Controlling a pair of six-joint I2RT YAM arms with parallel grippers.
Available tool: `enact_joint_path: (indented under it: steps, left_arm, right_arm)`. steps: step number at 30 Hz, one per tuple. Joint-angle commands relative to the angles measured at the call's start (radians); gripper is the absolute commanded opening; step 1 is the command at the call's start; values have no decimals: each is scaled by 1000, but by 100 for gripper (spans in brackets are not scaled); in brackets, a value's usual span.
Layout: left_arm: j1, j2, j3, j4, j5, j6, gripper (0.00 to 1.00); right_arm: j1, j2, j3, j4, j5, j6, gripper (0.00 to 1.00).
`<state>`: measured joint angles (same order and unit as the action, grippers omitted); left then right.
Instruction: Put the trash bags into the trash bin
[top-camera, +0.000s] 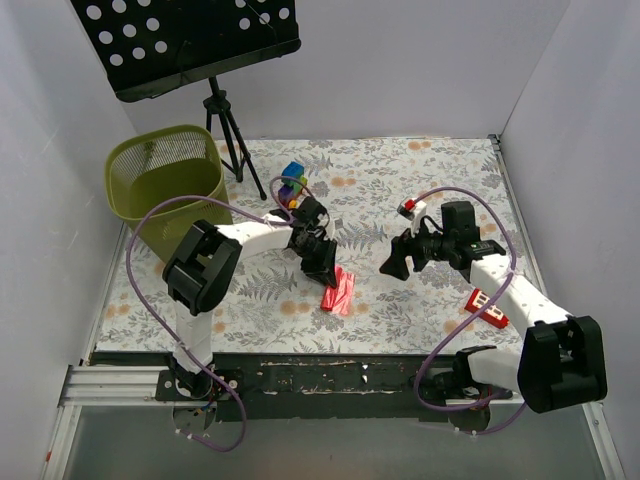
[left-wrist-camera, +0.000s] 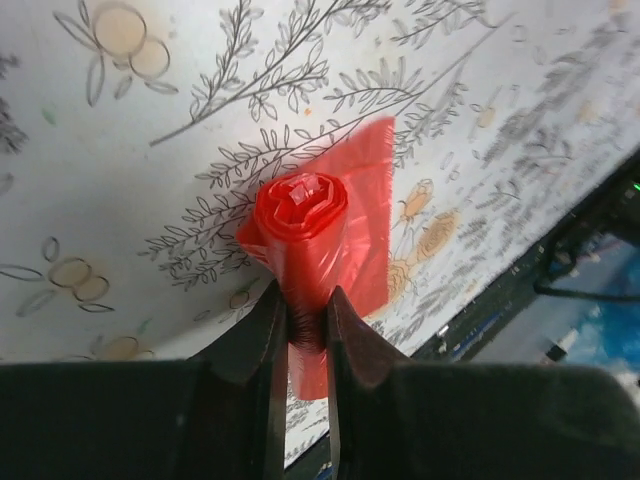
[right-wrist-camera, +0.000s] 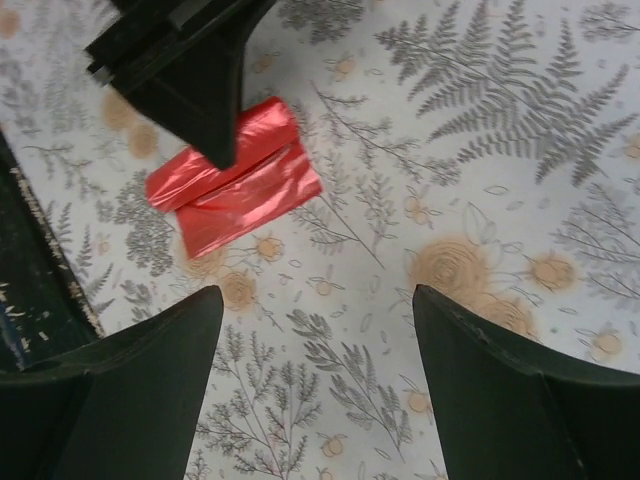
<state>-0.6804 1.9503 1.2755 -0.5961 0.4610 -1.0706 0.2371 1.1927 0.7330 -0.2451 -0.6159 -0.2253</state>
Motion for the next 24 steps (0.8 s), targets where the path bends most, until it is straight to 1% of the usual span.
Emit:
enact_joint_path:
  steps: [1,3,5,6,8,9,11,13,17,24]
  left_arm:
    - [119,-49,-28,149,313,205,0]
    - [148,-117,-50,188,388,283,0]
    - [151,-167,-59,168,432,433,0]
    - [151,-185,-59,139,435,531,2]
    - [151,-212,-50,72,420,677,10]
    - [153,-215,-36,18,424,755,12]
    - [153,-220,-21,-59,439,845,14]
    - [153,-241,-22,-83,452,871,15]
    - [147,-307,-53,-34,464,834,15]
    - [122,-361,-45,-44,493,813,14]
  right_arm:
    - [1,42,-4,33,-257,-46,86]
    - [1,62,-4,62,-277,-48,88]
    - [2,82,3,69,-292,-62,88]
    - [5,96,12,64,-294,-68,88]
    - [17,114,37,52,-298,-83,88]
    - [25,122,49,50,-306,-92,88]
    - [50,139,66,46,-314,-111,88]
    - [82,162,89,30,-329,-129,88]
    - [149,188,129,21,-328,-172,88]
    - [209,238,149,82,-311,-148,88]
